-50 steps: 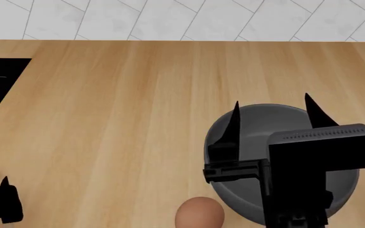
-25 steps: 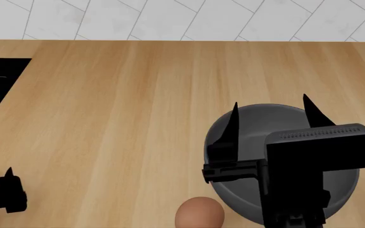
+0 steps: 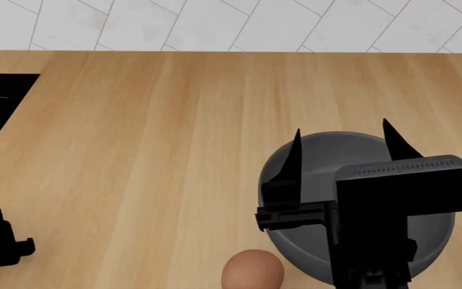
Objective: Place the eggs and milk next to the bowl.
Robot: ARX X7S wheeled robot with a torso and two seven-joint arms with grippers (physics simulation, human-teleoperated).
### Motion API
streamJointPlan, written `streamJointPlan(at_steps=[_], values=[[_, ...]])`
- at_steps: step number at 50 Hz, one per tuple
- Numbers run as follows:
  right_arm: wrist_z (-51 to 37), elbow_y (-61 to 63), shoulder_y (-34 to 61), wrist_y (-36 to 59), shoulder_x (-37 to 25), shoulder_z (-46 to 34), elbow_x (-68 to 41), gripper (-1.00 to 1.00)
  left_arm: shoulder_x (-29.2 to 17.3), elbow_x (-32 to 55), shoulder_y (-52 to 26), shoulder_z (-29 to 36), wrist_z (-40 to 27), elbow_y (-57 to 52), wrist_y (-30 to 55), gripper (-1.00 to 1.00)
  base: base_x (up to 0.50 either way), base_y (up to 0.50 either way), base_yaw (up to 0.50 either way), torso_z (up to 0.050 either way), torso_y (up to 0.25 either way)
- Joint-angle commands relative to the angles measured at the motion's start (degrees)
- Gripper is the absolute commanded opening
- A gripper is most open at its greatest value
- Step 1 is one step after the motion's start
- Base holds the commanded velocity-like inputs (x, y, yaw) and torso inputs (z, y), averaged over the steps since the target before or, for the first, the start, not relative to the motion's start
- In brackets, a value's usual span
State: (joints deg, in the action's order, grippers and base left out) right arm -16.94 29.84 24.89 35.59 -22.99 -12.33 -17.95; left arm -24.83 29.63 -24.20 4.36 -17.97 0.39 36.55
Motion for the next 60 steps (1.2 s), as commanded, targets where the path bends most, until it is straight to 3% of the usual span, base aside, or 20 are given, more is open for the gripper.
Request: streamJointPlan(at_steps=[1,12,19,37,48,60], values=[[-0.16,0.15,0.24,0.26,-0.02,-0.32,-0.06,1.0,0.3,-2.05,2.03,0.69,-1.18,3.46,0.99,-1.0,0.0,0.0,0.0,0.0,0.0],[-0.31,0.19,0.64,0.52,-0.1,-0.5,-0.17,1.0,-0.23,-1.45,2.68,0.15,-0.59,0.92,-0.23,-1.0,0.0,0.0,0.0,0.0,0.0],[-0.3,0.07,0.61,0.19,-0.04,-0.53,-0.3,1.0,-3.55,-1.43,2.93,2.86,3.38,-5.62,-0.22,-1.0,0.0,0.0,0.0,0.0,0.0],[-0.34,-0.21,-0.06,-0.93,-0.24,-0.36,-0.5,1.0,-7.16,2.83,-0.98,5.57,12.18,-9.38,2.55,-1.0,0.0,0.0,0.0,0.0,0.0],[-0.63,0.87,-0.58,-0.69,-0.62,0.19,-1.04,1.0,-8.95,5.03,-7.03,10.24,21.39,-9.25,4.54,-1.0,0.0,0.0,0.0,0.0,0.0],[-0.95,1.54,-0.77,-0.29,-1.07,0.67,-1.42,1.0,-7.78,3.41,-17.89,18.14,33.19,-1.41,4.44,-1.0,0.0,0.0,0.0,0.0,0.0]])
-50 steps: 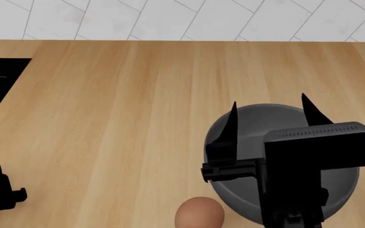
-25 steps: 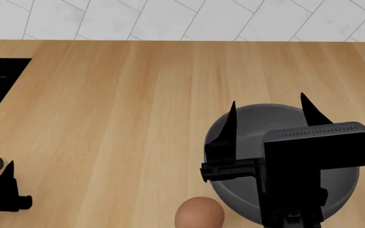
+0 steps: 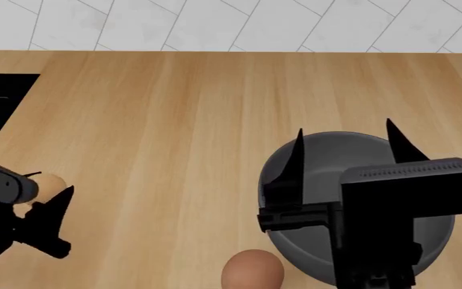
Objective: Place the eggs and milk next to the bowl.
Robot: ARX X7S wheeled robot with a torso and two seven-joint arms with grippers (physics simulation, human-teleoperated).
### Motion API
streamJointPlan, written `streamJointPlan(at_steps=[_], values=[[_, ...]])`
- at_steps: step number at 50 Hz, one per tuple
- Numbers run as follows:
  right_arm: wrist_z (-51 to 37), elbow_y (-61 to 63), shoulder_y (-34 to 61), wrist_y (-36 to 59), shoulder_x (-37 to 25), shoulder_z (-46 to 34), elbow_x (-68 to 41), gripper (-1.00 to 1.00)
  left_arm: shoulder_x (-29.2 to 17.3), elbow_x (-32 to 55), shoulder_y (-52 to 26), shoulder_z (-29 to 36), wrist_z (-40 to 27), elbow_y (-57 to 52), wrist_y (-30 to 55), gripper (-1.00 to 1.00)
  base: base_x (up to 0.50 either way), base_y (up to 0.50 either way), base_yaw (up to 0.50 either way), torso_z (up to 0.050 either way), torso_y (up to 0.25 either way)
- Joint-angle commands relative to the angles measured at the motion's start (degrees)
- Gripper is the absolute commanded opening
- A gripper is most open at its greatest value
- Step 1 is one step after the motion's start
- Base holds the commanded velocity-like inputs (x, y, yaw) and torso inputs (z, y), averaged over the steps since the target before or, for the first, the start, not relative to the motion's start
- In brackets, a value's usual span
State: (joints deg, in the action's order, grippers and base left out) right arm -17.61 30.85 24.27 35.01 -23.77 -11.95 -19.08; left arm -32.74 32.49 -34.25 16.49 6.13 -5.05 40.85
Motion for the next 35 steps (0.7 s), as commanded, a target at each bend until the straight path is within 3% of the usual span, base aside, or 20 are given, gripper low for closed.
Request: streamJointPlan(at_steps=[1,35], values=[[-0.3,0.56,-0.08,0.32,-0.28,0.27,-0.3,1.0,0.23,0.49,-8.63,6.79,10.47,4.13,-0.16,-1.0,0.0,0.0,0.0,0.0,0.0],[-1.17,1.79,-0.28,1.55,-1.16,0.71,-0.94,1.0,9.36,-6.98,-25.68,25.11,32.08,18.54,-5.37,-1.0,0.0,0.0,0.0,0.0,0.0]])
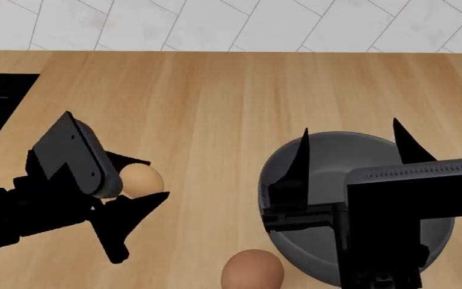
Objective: Place the eggs and milk next to the bowl.
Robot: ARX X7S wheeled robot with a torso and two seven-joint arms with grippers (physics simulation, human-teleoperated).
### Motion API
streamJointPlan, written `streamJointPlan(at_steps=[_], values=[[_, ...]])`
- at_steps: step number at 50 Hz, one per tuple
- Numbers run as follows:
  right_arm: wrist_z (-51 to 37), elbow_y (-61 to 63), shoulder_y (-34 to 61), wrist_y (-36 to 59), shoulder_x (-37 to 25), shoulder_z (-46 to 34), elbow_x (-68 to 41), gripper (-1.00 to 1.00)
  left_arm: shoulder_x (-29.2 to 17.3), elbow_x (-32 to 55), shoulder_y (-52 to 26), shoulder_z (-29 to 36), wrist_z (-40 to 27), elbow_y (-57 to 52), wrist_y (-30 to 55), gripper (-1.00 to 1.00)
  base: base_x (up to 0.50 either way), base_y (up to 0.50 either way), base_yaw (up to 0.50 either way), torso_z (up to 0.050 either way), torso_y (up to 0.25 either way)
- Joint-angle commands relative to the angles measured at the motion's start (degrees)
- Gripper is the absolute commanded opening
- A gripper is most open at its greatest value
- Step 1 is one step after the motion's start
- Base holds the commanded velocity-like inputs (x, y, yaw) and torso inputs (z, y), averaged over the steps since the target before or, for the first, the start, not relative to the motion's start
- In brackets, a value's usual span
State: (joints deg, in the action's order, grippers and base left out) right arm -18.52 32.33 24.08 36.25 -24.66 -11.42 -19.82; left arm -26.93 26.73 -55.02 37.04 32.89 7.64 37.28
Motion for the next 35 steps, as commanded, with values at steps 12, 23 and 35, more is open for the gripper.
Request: streamJointPlan(at_steps=[12,23,35], values=[[-0.46,0.34,-0.71,0.16,-0.77,0.9,-0.51,1.0,9.57,-4.41,-9.41,8.22,9.56,18.15,-6.84,-1.0,0.0,0.0,0.0,0.0,0.0],[-0.74,0.93,-1.36,0.37,-1.34,1.64,-0.89,1.0,13.8,-6.08,-11.47,10.5,12.11,25.1,-10.63,-1.0,0.0,0.0,0.0,0.0,0.0],[-1.07,0.89,-1.37,0.6,-1.68,1.86,-0.93,1.0,17.57,-7.41,-13.13,12.24,13.85,31.22,-14.13,-1.0,0.0,0.0,0.0,0.0,0.0]])
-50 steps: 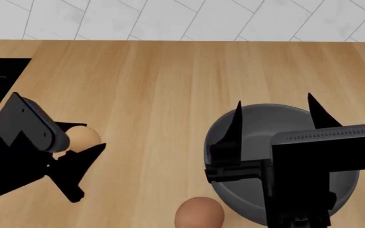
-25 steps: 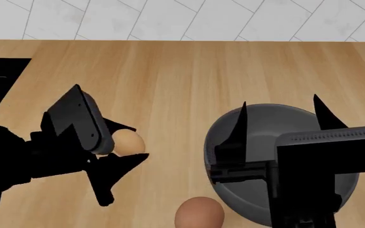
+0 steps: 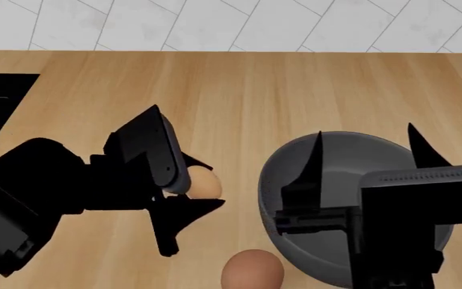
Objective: Place the eggs and milk next to the bowl.
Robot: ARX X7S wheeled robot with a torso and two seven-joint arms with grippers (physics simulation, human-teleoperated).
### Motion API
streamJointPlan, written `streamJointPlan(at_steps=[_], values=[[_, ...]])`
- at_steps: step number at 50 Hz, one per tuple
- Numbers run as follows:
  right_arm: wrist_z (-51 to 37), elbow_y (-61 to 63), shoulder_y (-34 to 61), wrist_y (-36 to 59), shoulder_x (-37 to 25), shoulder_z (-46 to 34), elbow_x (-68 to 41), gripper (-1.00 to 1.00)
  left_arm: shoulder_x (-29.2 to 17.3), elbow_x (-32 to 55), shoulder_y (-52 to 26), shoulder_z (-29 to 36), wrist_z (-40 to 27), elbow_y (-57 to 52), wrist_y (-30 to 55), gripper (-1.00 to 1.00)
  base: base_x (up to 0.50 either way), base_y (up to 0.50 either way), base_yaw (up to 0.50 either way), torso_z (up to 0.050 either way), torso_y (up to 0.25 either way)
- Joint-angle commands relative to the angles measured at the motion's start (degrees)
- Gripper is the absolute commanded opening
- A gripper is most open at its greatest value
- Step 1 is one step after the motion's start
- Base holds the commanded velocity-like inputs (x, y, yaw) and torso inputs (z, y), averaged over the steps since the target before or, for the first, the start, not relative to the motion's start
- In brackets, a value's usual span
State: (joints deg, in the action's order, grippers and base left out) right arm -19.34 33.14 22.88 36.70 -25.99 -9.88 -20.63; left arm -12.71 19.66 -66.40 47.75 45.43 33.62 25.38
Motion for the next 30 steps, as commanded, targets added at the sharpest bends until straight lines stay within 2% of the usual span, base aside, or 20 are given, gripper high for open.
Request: streamJointPlan(at_steps=[1,30], values=[[-0.32,0.26,-0.22,0.29,-0.41,0.37,-0.17,1.0,3.68,-0.32,-1.9,1.6,1.49,5.61,-2.31,-1.0,0.0,0.0,0.0,0.0,0.0],[-0.4,-0.96,0.04,-0.04,-0.76,0.06,-0.08,1.0,10.47,-2.32,-3.36,4.7,4.06,20.46,-11.35,-1.0,0.0,0.0,0.0,0.0,0.0]])
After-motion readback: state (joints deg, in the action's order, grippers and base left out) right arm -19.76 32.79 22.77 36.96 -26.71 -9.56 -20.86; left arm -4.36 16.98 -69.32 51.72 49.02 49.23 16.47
